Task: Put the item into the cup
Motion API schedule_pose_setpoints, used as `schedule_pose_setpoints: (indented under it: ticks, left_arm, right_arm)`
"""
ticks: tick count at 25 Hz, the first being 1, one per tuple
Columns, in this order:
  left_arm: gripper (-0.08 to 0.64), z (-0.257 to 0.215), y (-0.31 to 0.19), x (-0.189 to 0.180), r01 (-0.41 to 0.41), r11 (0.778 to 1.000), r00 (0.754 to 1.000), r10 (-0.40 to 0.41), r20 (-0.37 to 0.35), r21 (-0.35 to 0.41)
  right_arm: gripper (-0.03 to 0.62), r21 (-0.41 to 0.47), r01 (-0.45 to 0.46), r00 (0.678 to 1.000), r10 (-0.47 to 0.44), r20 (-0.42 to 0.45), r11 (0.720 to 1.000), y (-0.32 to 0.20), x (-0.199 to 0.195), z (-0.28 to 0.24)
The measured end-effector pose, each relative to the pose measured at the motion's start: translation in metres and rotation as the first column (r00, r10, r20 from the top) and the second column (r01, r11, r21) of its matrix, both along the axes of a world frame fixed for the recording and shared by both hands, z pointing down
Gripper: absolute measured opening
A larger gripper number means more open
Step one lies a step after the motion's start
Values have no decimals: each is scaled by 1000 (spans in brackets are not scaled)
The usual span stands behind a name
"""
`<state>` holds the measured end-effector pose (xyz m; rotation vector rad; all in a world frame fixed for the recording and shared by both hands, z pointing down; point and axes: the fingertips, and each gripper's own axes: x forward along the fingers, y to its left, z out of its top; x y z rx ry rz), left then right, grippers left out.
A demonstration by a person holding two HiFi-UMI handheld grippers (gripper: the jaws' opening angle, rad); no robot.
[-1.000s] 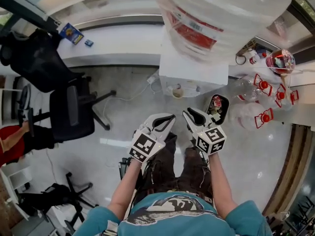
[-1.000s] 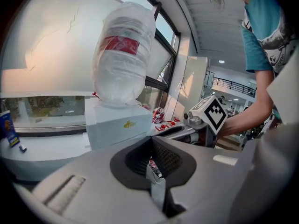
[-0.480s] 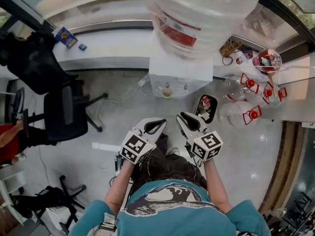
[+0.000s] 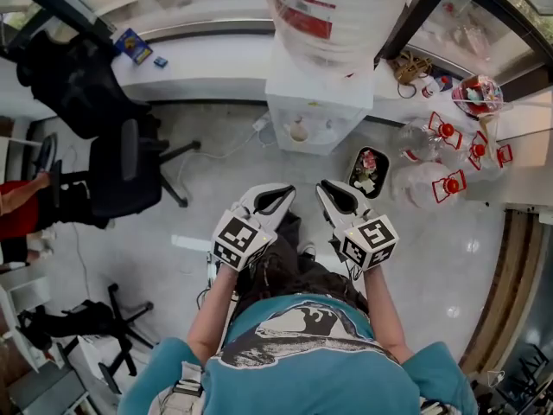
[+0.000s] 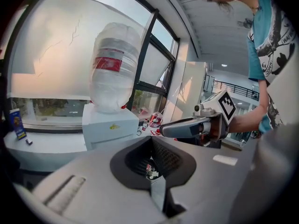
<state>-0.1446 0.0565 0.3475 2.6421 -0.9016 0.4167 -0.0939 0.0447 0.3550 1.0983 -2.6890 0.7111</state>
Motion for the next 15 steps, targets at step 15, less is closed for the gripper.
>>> schedule_pose_setpoints:
  ticks: [15]
  left_arm:
    - [12, -26, 120, 18, 97, 994, 995, -97, -11, 51]
  right_arm:
    - [2, 89, 16, 997, -23, 77, 996, 108, 21, -45]
